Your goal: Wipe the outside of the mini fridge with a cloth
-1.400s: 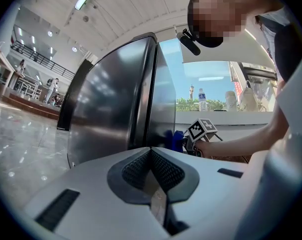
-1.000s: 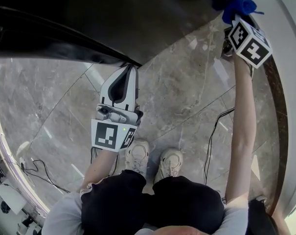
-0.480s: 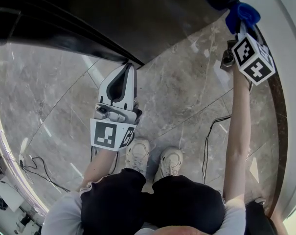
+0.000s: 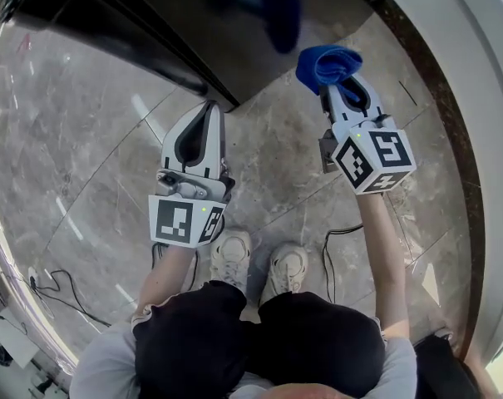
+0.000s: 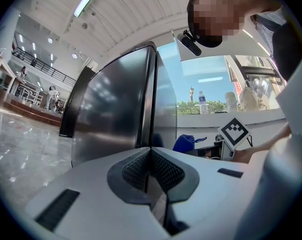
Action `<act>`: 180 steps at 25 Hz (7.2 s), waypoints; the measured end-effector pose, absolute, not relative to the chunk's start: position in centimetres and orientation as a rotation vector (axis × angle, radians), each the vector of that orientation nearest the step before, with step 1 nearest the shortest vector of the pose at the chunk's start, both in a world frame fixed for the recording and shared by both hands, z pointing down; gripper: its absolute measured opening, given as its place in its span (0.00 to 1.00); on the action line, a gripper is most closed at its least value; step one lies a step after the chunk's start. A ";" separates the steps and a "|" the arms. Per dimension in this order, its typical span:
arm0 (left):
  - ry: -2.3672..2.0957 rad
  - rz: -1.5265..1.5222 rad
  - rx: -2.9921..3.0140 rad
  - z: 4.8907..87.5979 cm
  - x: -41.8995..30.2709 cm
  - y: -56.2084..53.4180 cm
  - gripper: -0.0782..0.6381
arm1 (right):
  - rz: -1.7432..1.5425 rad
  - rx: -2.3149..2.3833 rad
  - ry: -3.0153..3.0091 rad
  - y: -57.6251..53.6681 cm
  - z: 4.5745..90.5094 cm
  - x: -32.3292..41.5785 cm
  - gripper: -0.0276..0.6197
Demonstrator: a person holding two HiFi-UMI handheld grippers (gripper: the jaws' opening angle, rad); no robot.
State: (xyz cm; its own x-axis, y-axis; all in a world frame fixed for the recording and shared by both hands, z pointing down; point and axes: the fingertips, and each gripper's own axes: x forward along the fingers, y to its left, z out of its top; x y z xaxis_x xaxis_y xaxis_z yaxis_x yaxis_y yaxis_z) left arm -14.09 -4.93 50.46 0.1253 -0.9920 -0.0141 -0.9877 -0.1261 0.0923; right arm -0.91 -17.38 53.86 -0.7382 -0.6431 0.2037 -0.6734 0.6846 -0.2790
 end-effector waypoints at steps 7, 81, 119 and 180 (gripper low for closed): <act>-2.128 -0.055 2.302 50.4 -15.4 -4.0 0.12 | 0.490 0.757 -2.826 -11.0 55.9 -7.4 0.15; -1.910 0.055 2.303 57.5 -11.5 -6.8 0.12 | 0.403 1.600 -2.267 -36.3 64.7 8.6 0.15; -1.926 -0.014 2.368 51.7 -10.0 -5.3 0.12 | 0.306 1.304 -2.638 -14.1 52.1 0.3 0.15; -1.718 -0.071 2.504 -28.6 -4.9 -4.2 0.12 | 0.505 1.567 -2.531 -3.6 -27.3 9.2 0.15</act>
State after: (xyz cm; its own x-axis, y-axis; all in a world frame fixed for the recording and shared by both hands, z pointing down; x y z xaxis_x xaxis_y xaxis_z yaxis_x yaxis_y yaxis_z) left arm -4.93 -4.22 -28.61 0.3607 -0.9325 0.0203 -0.9276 -0.3564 0.1121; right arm 9.19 -3.65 -27.35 -0.4560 -0.8464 0.2752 -0.8871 0.4077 -0.2163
